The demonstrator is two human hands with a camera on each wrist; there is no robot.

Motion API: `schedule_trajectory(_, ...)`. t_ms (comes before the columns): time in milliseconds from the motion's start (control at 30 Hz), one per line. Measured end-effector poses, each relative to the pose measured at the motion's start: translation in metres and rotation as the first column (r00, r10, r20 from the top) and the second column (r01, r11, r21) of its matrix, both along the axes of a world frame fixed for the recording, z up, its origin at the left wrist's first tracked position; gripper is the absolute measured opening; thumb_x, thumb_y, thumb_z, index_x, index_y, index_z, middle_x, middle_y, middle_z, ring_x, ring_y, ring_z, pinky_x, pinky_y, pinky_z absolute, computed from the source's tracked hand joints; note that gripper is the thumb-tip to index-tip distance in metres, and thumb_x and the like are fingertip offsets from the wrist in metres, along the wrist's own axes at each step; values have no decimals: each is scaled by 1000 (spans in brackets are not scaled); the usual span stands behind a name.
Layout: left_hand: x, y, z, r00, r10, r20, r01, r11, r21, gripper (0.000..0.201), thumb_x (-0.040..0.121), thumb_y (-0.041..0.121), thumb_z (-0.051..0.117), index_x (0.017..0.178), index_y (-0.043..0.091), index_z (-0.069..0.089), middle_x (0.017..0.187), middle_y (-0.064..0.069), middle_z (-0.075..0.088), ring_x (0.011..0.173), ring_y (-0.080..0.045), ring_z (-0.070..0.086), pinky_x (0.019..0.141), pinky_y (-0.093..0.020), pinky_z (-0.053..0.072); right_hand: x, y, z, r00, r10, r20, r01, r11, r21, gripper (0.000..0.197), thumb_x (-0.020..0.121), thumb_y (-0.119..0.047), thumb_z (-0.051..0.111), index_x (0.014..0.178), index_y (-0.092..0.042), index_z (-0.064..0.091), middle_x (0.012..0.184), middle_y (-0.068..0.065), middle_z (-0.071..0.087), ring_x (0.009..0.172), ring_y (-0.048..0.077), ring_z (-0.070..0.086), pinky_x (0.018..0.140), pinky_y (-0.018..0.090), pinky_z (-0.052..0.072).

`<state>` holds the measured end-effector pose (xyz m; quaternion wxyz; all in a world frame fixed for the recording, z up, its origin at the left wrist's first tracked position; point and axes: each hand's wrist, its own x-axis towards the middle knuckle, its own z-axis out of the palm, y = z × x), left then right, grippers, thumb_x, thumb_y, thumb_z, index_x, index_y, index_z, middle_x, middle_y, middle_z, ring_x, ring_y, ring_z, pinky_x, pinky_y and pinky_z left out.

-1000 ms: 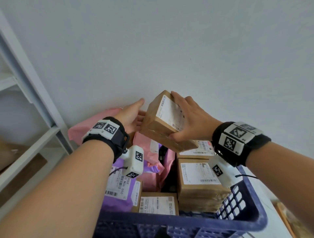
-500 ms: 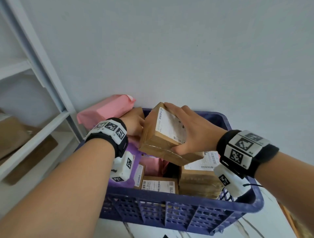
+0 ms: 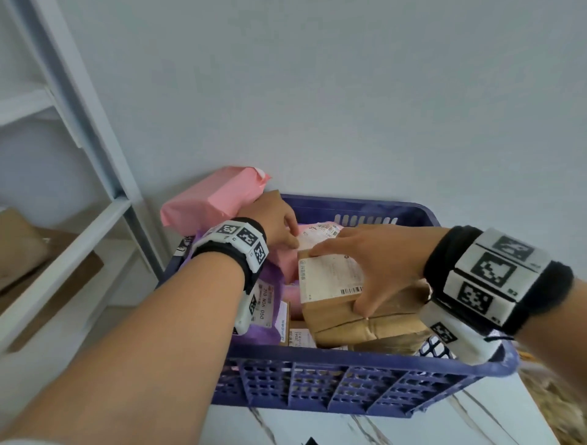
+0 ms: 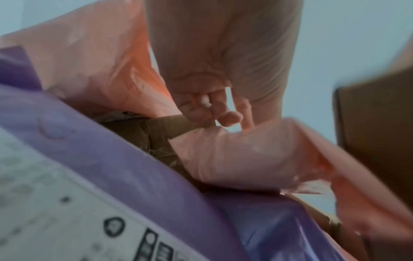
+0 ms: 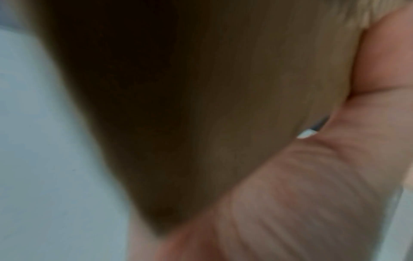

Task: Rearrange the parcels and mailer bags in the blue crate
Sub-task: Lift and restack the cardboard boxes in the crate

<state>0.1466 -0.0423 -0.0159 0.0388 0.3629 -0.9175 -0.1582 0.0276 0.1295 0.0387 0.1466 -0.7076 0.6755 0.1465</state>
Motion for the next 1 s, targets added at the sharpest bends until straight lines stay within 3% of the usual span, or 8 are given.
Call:
schedule_trajectory(133, -2, -3, -4, 998, -61, 11, 62, 993, -105, 14, 68, 29, 80, 67, 36, 68, 93, 12, 53, 83, -7, 46, 72, -22, 38, 10, -7, -33, 999, -40, -15, 42, 995, 92, 111, 54, -48, 83, 144, -47, 17, 126, -7, 49, 110, 16, 51, 92, 38, 50)
schedule_trajectory(300, 0, -6, -1, 993, -119, 16, 120, 977, -176, 12, 81, 30, 69, 92, 31, 73, 95, 14, 56, 84, -9, 47, 76, -26, 44, 30, -21, -67, 987, 58, -148, -43, 994, 100, 113, 53, -51, 83, 147, -37, 21, 138, 0, 45, 120, 21, 48, 94, 43, 50)
schedule_trajectory(467, -5, -3, 1, 988, -153, 2, 145, 932, -332, 15, 88, 21, 59, 94, 28, 71, 97, 8, 64, 99, -18, 58, 84, -28, 35, 38, -40, -74, 989, 0, -149, 9, 998, 57, 113, 53, -56, 82, 147, -30, 25, 133, 1, 50, 112, 19, 51, 90, 41, 52)
schedule_trajectory(567, -2, -9, 3, 987, -162, 22, 160, 935, -315, 16, 90, 22, 57, 95, 27, 71, 102, 5, 66, 101, -20, 60, 89, -31, 39, 43, -48, -77, 974, 58, -218, -27, 990, 139, 110, 55, -50, 83, 146, -29, 25, 135, 4, 48, 113, 24, 53, 87, 44, 53)
schedule_trajectory(700, 1, -12, 2, 983, -182, 14, 179, 944, -276, 23, 89, 14, 55, 94, 27, 72, 99, 5, 65, 93, -18, 59, 83, -28, 39, 56, -59, -88, 940, 146, -308, -78, 972, 224, 111, 59, -43, 85, 149, -26, 22, 137, 10, 47, 118, 29, 53, 92, 42, 51)
schedule_trajectory(800, 1, -13, 2, 985, -175, -4, 169, 956, -239, 27, 89, 11, 52, 95, 28, 73, 90, 9, 54, 83, -13, 49, 79, -25, 37, 53, -61, -93, 967, 107, -232, -68, 983, 171, 113, 60, -49, 83, 149, -28, 17, 133, 11, 47, 119, 30, 49, 99, 40, 45)
schedule_trajectory(900, 1, -16, 1, 984, -172, -39, 163, 970, -183, 27, 86, 11, 53, 92, 26, 74, 96, 7, 65, 91, -12, 55, 81, -28, 46, 42, -58, -93, 998, 30, -47, -27, 997, 67, 113, 56, -53, 83, 146, -33, 17, 124, 8, 48, 113, 27, 50, 93, 39, 46)
schedule_trajectory(1000, 0, -18, 1, 987, -156, -48, 148, 980, -130, 25, 84, 11, 54, 87, 24, 75, 96, 7, 69, 91, -14, 61, 80, -32, 52, 37, -49, -101, 999, 40, -14, -39, 996, 77, 122, 52, -56, 85, 147, -32, 13, 125, 8, 46, 113, 26, 47, 95, 37, 42)
